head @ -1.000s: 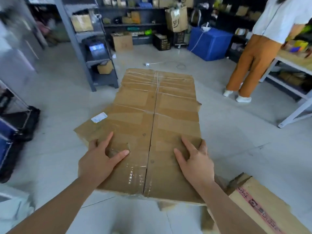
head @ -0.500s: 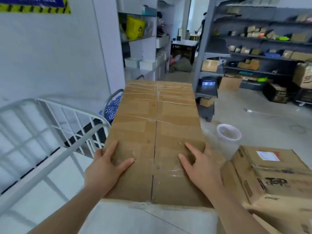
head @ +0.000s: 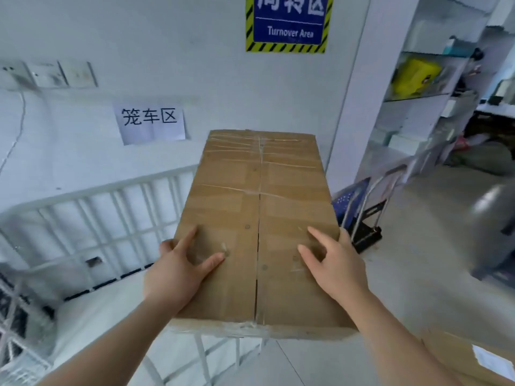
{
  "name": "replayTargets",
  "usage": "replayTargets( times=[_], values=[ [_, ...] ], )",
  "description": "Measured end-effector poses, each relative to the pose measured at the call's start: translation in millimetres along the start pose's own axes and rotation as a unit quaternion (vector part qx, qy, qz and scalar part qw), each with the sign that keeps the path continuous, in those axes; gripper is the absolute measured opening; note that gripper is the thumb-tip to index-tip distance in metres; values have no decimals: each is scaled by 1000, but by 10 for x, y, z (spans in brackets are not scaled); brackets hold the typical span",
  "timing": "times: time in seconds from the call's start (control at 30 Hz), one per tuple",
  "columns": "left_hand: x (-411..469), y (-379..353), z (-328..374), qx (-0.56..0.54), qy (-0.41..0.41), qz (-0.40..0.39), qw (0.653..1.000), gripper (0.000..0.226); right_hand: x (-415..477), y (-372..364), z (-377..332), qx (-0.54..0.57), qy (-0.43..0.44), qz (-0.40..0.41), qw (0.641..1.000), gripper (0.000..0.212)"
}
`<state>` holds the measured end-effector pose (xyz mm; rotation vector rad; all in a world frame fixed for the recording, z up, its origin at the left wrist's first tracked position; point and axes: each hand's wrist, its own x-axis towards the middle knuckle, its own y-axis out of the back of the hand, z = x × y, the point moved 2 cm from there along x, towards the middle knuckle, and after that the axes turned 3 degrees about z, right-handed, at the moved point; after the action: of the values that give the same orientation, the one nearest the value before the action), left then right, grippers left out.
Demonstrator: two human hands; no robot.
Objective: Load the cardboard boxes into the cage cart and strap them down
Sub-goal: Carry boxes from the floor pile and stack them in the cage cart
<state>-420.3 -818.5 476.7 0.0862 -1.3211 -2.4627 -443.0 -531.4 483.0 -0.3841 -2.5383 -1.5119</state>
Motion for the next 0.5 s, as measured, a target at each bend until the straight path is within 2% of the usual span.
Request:
replayTargets(
  times=[0.23,0.33,0.5],
  values=[
    [525,331,-762,17,125,71,990,85,815,-926,-936,33,112,-102,988,52],
    [716,362,-1035,31,178,82,980,81,1108,-1324,-1250,50,157,-145,976,52],
    [952,309,-1543,48,270,90,957,86,1482,-2001,-1737,41,212,-220,951,51]
  ],
)
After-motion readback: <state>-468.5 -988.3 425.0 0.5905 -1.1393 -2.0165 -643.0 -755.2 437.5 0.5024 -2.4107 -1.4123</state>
